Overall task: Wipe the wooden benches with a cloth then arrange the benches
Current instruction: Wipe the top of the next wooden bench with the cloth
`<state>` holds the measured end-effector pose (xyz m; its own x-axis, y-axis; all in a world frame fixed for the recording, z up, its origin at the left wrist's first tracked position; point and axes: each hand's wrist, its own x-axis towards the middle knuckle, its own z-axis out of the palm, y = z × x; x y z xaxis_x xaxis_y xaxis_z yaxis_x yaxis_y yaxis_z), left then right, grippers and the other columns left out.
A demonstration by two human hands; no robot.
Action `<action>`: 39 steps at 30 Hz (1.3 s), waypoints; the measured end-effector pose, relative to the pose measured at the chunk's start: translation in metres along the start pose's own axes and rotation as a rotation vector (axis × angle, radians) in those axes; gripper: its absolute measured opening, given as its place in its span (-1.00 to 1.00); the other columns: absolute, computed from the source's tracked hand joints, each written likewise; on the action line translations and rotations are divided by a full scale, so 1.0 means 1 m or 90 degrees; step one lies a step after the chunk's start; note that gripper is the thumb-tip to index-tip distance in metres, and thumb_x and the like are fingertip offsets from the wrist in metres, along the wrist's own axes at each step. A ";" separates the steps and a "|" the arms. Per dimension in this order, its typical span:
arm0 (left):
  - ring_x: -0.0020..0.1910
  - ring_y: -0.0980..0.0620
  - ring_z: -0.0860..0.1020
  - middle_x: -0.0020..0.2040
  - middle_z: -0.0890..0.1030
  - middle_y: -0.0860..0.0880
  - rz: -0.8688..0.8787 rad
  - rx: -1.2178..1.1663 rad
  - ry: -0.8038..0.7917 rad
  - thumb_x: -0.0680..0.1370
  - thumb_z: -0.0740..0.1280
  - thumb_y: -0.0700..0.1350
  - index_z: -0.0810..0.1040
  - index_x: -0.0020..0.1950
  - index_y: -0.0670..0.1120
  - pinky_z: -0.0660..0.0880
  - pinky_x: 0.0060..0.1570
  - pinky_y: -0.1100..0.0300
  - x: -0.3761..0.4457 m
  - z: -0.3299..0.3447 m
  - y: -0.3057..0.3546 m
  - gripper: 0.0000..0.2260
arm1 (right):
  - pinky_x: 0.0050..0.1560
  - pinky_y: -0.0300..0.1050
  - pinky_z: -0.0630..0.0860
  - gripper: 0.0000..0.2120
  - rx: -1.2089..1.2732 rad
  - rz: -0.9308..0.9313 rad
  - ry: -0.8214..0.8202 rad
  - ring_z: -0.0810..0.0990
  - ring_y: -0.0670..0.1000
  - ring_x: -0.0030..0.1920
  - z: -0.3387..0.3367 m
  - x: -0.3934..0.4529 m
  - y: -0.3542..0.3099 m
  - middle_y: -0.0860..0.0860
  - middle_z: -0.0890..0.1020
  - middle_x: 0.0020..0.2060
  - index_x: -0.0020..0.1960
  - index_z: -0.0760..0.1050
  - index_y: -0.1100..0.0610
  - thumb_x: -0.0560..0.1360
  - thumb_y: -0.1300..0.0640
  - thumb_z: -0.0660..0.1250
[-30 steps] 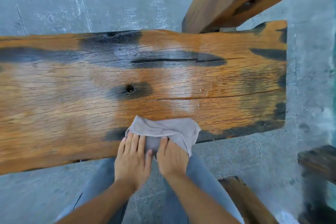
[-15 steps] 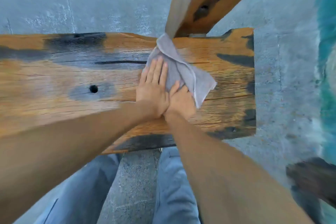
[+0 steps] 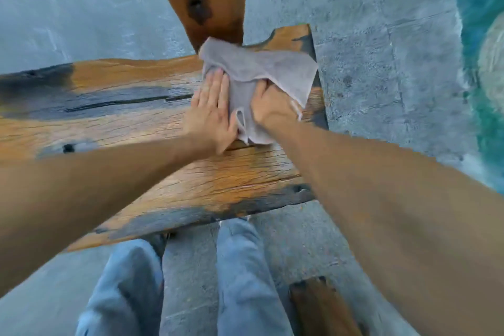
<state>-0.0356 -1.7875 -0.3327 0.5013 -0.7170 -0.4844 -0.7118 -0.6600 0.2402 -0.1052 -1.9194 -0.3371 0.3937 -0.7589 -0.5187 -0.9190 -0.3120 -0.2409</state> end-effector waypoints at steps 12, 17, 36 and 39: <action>0.63 -0.12 -0.15 0.64 -0.21 -0.14 0.082 0.063 -0.130 0.65 -0.06 0.08 -0.12 0.62 -0.23 0.10 0.57 -0.06 -0.137 0.073 0.068 -0.37 | 0.08 0.09 0.61 -0.60 -0.066 -0.005 -0.008 0.70 0.16 0.05 0.054 -0.180 0.134 0.15 0.71 0.04 0.28 0.57 0.16 0.52 0.00 0.43; 0.59 -0.10 0.21 0.62 0.09 -0.10 0.169 0.080 -0.178 0.59 0.08 0.12 0.15 0.60 -0.18 0.14 0.48 0.00 -0.155 0.078 0.044 -0.36 | -0.13 0.07 0.63 -0.77 -0.086 0.006 -0.062 0.71 0.19 -0.14 0.065 -0.203 0.157 0.16 0.72 -0.14 0.03 0.59 0.17 0.55 0.00 0.36; 0.59 -0.15 -0.34 0.59 -0.38 -0.20 0.249 0.234 -0.201 0.63 0.02 0.21 -0.34 0.59 -0.21 -0.13 0.61 -0.07 0.005 -0.024 0.014 -0.21 | 0.59 0.15 0.04 -0.42 -0.071 -0.049 0.075 -0.04 0.09 0.63 0.022 -0.071 0.038 -0.03 -0.07 0.65 0.65 -0.08 -0.09 0.68 -0.08 0.00; 0.56 -0.08 -0.41 0.54 -0.49 -0.13 0.324 0.246 -0.258 0.63 0.06 0.17 -0.41 0.57 -0.16 -0.19 0.60 -0.01 -0.047 -0.002 0.008 -0.20 | 0.31 0.14 0.48 -0.39 -0.052 0.018 0.061 0.40 0.17 0.43 0.059 -0.159 0.058 0.06 0.31 0.55 0.60 0.22 -0.04 0.58 -0.03 0.26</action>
<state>-0.0636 -1.7597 -0.3065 -0.1029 -0.7247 -0.6813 -0.9662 -0.0901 0.2417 -0.2198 -1.7829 -0.3170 0.3679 -0.8180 -0.4422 -0.9297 -0.3328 -0.1578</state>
